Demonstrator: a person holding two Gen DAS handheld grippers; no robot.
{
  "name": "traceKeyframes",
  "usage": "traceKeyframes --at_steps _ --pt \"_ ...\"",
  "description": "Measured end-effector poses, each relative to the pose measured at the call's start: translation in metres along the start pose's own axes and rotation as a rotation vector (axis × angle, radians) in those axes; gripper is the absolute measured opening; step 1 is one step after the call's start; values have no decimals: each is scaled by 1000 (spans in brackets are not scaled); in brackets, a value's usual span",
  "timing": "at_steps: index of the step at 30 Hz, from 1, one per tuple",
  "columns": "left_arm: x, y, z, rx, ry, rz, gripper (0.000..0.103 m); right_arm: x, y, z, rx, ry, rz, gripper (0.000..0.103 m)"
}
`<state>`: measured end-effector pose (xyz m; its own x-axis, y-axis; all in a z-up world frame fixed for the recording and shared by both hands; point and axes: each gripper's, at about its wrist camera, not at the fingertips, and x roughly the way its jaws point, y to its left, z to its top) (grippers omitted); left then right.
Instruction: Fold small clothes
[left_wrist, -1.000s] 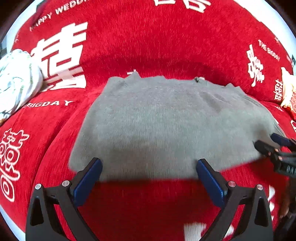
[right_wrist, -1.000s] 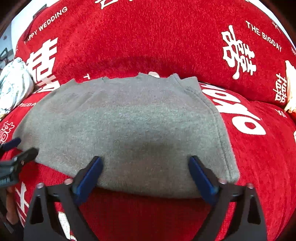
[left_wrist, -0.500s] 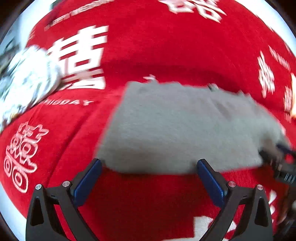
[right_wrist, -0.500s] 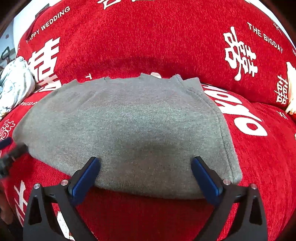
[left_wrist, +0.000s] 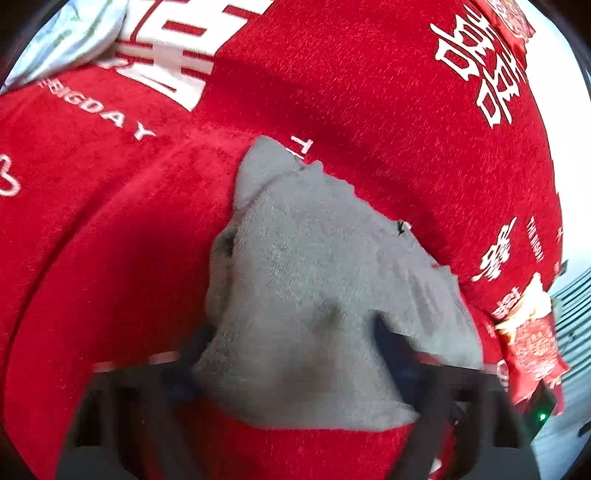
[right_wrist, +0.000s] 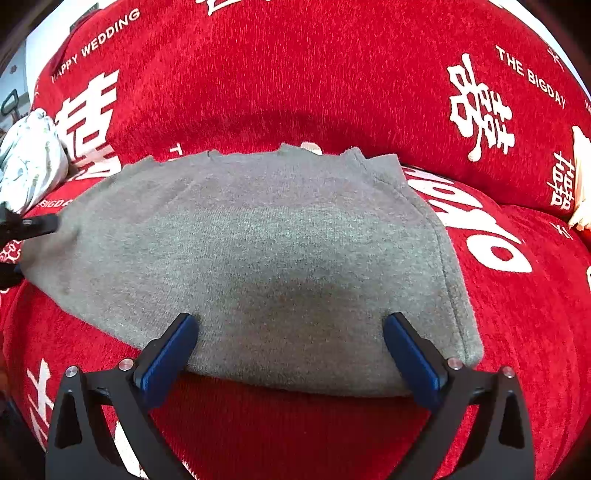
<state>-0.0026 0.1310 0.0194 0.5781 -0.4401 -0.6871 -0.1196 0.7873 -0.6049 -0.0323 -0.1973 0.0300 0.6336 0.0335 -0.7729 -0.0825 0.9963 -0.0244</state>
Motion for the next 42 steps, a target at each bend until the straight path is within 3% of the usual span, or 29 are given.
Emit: traceKeyframes --at_steps 1,4,6,8,12,14,19,24,25,28,30,32,33,42 --pt "2 6 2 -32 9 -28 39 -1 1 3 -5 17 -5 101" --pt "4 30 4 -120 7 -125 27 -10 10 22 1 33 51 102" --pt "5 37 2 -132 -4 -165 27 -19 25 46 -8 -1 102 102" --pt "5 34 0 -114 -15 -155 26 -18 52 79 -31 -2 162 102" --pt "6 31 -2 -94 -26 -141 26 23 120 142 -74 99 281 102" --pt "5 31 -4 -84 -32 -135 26 50 153 163 -100 145 292 102" --pt "4 28 -5 -64 -47 -123 26 119 229 187 -151 282 270 101" --pt "4 25 -6 -48 -54 -103 26 176 288 173 -335 407 118 100" --pt "4 25 -6 -46 -54 -90 24 178 296 168 -385 378 79 99" --pt "3 24 -7 -51 -55 -90 24 174 302 168 -409 335 74 82" --pt "3 22 -7 -44 -54 -80 23 172 296 173 -408 332 53 53" --pt "3 20 -6 -40 -50 -70 22 171 289 177 -416 337 39 32" --pt "2 18 -5 -37 -47 -63 22 169 284 180 -407 345 53 27" --pt "-17 -25 5 112 -63 -23 20 131 239 208 -273 312 211 24"
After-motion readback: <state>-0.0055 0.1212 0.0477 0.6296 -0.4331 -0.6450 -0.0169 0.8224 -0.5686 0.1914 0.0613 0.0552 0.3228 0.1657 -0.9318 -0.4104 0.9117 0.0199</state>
